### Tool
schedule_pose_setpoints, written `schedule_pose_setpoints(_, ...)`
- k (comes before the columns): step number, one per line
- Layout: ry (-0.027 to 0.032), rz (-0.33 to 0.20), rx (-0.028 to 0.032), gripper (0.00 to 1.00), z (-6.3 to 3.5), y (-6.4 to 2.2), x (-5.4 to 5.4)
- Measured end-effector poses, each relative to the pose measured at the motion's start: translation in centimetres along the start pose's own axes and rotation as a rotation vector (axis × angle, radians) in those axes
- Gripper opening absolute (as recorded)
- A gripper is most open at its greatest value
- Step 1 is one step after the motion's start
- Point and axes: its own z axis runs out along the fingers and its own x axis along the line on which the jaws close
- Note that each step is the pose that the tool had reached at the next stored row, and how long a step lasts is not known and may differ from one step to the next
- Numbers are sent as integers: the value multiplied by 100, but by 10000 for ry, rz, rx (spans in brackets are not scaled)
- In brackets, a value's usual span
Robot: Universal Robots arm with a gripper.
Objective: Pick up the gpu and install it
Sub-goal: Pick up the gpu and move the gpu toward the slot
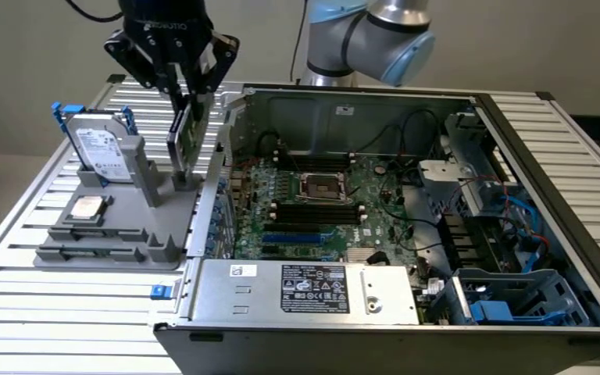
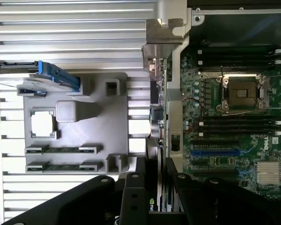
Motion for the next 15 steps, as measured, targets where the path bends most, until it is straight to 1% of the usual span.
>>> schedule_pose_setpoints(2, 25, 1, -10, 26, -90, 7, -89)
schedule_pose_setpoints(4, 52, 3, -34, 26, -164, 15, -178)
schedule_pose_setpoints(6, 73, 4, -77, 26, -209, 21, -272)
schedule_pose_setpoints(7, 79, 5, -97, 26, -215, 23, -317)
schedule_pose_setpoints(8, 84, 4, -105, 26, -217, 24, -362)
schedule_pose_setpoints(15, 92, 5, -132, 26, -219, 34, -679)
